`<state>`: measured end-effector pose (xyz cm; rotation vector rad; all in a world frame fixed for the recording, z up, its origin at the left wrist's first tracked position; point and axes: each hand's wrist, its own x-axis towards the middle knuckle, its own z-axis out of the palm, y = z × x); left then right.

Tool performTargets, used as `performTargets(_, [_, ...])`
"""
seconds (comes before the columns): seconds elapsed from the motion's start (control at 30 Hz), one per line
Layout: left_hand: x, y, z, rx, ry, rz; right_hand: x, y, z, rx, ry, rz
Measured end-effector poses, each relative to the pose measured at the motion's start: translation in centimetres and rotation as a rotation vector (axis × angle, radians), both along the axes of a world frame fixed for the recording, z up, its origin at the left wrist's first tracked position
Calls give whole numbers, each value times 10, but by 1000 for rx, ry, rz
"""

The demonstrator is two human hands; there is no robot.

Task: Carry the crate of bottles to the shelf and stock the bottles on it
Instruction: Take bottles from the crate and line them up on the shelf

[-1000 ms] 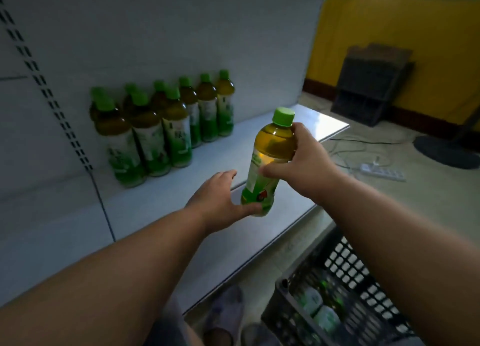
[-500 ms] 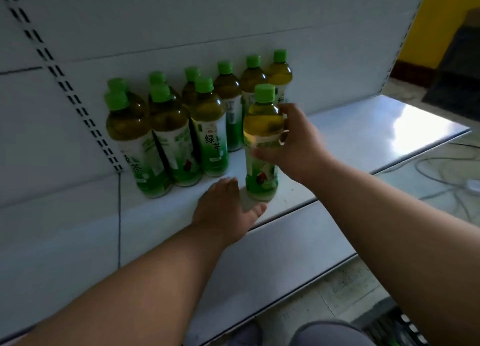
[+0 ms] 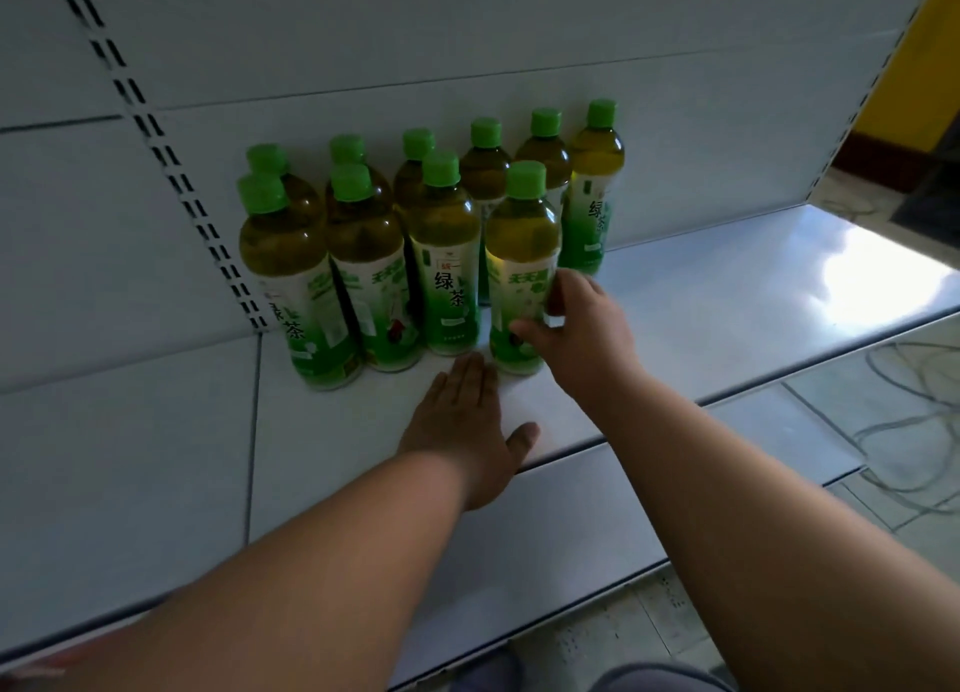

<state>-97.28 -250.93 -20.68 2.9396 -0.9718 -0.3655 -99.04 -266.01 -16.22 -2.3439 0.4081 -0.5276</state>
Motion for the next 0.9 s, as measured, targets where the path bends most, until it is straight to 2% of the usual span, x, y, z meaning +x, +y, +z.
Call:
performTargets(0.23, [-2,2,-3,-2,-6,-4,43,-12,8,-65,68,44])
performTargets(0.5, [-2,1,-2,-20,20,-7,48,-7,7,8,96,-2])
performTargets(0.63, [3,4,16,24,81,-24,-8,3,9,-68,98,-50])
performTargets(0.73, [-9,16,46,-107,15,-16,-72,7,27,-166,248,-56])
performTargets(0.9, [-77,22,86,-236,-82,-294,-182,23,71,-369,507,-142])
